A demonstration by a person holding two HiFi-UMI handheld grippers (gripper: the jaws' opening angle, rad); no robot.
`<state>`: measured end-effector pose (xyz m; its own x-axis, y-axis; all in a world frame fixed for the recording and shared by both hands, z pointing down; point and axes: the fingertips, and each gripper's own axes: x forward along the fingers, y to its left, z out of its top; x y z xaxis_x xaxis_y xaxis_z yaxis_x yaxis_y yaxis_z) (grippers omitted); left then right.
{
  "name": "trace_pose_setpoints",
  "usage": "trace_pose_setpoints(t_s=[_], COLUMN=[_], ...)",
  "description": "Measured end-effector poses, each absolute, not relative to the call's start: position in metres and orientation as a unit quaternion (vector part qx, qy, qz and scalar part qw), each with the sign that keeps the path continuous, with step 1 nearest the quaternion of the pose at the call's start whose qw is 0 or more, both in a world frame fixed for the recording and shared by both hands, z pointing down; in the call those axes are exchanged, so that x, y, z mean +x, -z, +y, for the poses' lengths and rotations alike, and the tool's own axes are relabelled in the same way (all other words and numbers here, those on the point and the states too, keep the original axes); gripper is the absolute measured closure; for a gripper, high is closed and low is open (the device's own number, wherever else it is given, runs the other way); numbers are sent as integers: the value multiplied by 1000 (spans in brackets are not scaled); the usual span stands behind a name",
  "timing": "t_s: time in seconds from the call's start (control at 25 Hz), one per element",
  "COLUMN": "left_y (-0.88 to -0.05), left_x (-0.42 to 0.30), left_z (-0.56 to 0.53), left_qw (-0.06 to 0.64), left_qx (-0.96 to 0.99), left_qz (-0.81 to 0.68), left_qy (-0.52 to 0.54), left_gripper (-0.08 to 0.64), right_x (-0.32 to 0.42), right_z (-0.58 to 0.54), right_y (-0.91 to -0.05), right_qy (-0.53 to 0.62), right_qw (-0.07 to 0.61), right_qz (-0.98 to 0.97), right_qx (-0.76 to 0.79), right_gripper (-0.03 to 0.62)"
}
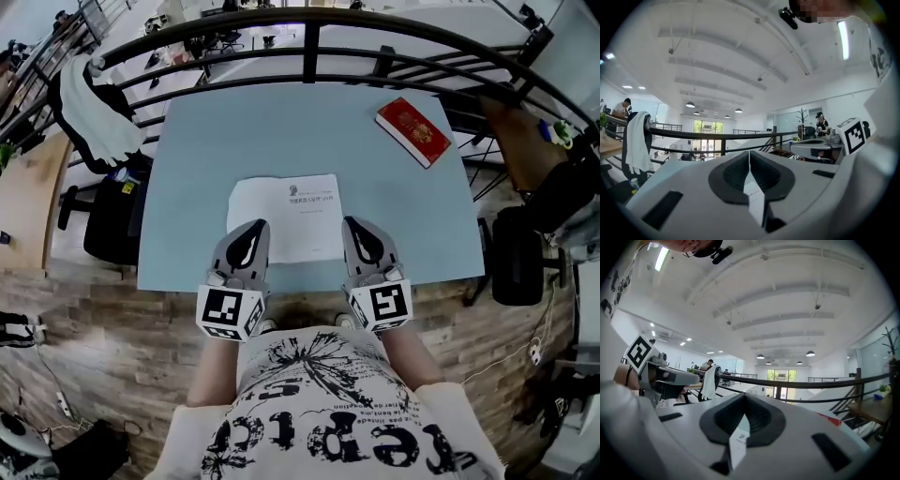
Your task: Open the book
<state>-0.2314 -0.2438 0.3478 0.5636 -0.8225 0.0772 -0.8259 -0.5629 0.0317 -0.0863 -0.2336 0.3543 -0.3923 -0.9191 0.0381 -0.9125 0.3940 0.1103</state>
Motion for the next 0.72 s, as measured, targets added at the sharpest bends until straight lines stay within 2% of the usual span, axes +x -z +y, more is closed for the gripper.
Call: trace_pose_setpoints(t_s=[0.72], left_y=[-336], left_x=[-192], left_z=[-242], left_qw=[25], left_qx=[898], left_qz=[-439], left_qy=[-15], left_gripper=[538], right_x=[-58], right_z=[-232], right_y=[-343], right_qy=[54], right_qw=[49], right_qz=[-829], right_qx=[554], right_gripper=[583])
